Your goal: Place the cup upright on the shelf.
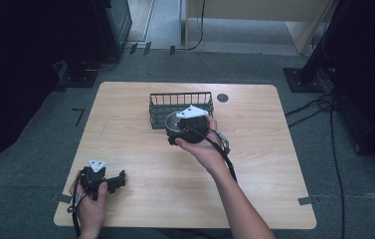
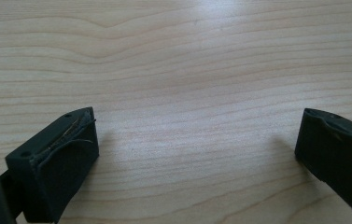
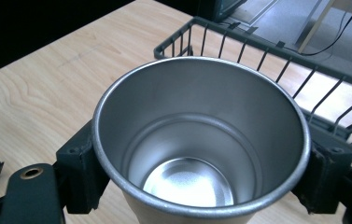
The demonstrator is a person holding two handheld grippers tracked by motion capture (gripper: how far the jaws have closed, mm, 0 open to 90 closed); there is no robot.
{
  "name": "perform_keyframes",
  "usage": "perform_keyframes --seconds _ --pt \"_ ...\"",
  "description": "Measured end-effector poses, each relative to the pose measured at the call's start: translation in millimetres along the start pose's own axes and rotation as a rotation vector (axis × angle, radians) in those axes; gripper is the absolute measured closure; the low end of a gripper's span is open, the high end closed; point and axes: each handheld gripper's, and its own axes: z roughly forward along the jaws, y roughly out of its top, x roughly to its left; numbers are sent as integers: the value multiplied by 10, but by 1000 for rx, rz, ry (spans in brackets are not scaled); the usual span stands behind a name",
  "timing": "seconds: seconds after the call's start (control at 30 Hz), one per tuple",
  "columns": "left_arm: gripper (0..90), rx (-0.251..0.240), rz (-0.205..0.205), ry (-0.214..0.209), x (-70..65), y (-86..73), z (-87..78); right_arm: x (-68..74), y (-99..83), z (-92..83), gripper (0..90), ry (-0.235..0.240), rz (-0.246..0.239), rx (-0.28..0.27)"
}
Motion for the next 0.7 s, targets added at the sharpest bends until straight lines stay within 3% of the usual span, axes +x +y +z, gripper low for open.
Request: perform_keyframes --seconds 0.43,0.7 --pt "0 -1 -1 0 -1 0 1 -150 302 2 187 -24 12 -11" --pt "0 0 0 0 1 0 0 -271 512 103 187 -56 14 -4"
